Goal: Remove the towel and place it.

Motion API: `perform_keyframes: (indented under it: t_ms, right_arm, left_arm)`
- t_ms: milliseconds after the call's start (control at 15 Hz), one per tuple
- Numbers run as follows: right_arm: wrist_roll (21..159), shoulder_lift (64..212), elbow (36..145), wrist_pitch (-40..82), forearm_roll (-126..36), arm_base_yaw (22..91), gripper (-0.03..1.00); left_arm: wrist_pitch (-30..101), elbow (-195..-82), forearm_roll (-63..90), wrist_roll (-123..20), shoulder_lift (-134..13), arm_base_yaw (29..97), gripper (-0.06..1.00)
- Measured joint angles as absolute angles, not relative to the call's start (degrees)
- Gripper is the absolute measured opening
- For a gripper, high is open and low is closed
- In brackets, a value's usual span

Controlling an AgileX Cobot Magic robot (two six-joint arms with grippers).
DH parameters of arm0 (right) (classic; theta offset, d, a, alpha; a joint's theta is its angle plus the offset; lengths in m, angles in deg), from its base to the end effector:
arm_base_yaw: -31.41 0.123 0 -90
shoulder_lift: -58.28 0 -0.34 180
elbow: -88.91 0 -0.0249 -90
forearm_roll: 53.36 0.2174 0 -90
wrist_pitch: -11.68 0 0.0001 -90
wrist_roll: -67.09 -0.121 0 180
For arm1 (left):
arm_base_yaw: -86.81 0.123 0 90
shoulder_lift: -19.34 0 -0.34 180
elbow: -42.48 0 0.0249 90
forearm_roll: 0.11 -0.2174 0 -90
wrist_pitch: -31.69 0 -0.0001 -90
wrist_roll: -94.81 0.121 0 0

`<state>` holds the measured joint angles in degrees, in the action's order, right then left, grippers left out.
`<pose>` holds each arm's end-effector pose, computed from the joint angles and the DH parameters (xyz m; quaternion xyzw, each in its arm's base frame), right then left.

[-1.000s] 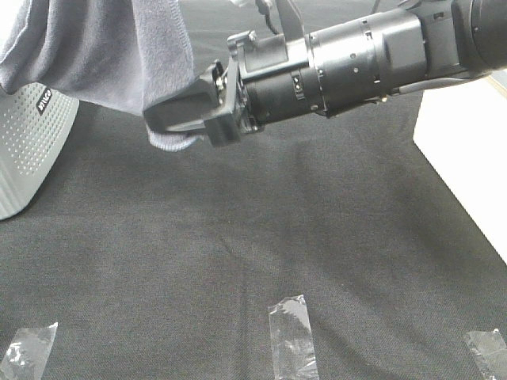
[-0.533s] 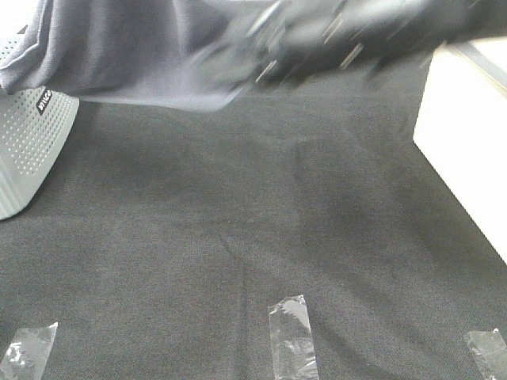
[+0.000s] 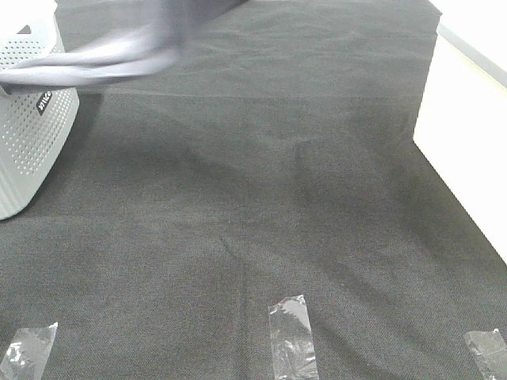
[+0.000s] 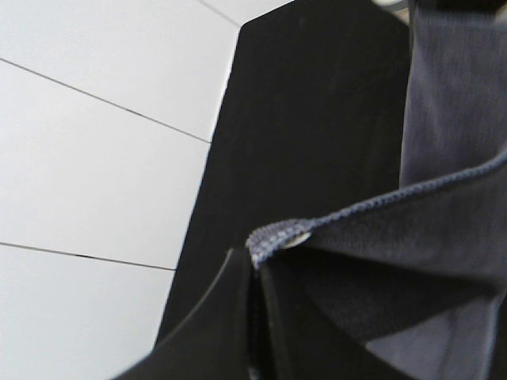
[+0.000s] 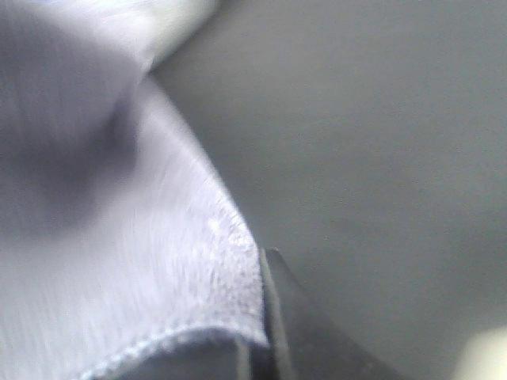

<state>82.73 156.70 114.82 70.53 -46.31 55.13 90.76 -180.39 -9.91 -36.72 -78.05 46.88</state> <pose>0.3063 0.1485 0.4691 -0.2994 0.8589 0.0899 0.4057 0.2539 -0.1895 0.5594 0.5788 0.6000 0.1257 0.5378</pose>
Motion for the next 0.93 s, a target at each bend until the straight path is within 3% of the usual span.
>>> perform_keyframes:
  t_ms: [267,533,933]
  right_arm:
    - [75.6,161.6,131.5,73.1,-65.3,55.1,0.02]
    - [73.7,164.1,138.4,61.2,-73.5,55.1,0.02]
    - [72.2,169.5,138.9,37.1,-77.5,55.1,0.02]
  left_arm:
    - [76.2,-180.4,-11.0,-40.4,-82.7,52.3,0.00]
    - [64.0,-180.4,-11.1,-42.0,-86.6,57.1,0.00]
    - [41.3,-180.4,-10.9,-44.6,-91.2,63.3,0.00]
